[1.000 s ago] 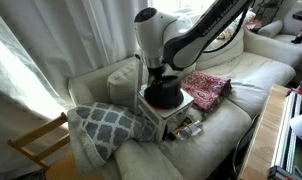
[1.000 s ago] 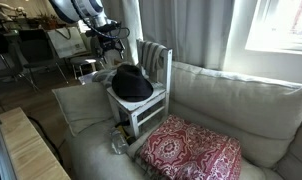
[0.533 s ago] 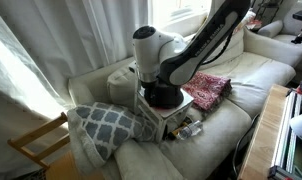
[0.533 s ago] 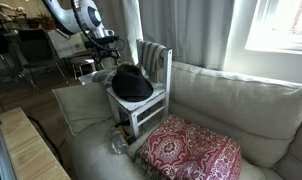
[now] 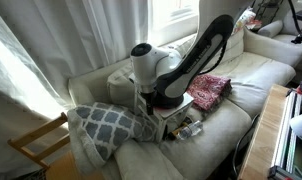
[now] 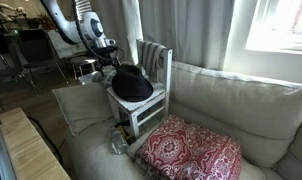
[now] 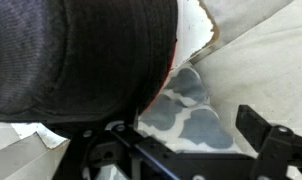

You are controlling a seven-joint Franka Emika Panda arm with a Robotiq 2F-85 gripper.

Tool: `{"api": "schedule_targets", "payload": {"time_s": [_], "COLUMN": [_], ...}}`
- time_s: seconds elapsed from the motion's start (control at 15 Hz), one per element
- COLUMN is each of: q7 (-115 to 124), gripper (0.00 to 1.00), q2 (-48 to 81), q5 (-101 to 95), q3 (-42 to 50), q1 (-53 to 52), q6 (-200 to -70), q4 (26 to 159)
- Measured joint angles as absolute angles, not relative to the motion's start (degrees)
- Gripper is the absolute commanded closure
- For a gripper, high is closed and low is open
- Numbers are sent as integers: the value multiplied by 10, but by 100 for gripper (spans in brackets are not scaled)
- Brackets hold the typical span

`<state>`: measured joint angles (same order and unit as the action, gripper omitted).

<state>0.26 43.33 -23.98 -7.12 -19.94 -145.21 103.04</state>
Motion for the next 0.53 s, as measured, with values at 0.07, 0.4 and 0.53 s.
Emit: {"api": "schedule_targets", "payload": {"time_s": [0.07, 0.4, 0.53], "q7": [11, 54, 76], "gripper": [0, 0, 0], "q2": [433, 431, 434], "q5": [-240, -240, -240], "q3": [-64, -43, -39], "q1": [-204, -222, -228], "q6": [-1452, -1453, -1453], "q4": [1030, 1030, 1030]}}
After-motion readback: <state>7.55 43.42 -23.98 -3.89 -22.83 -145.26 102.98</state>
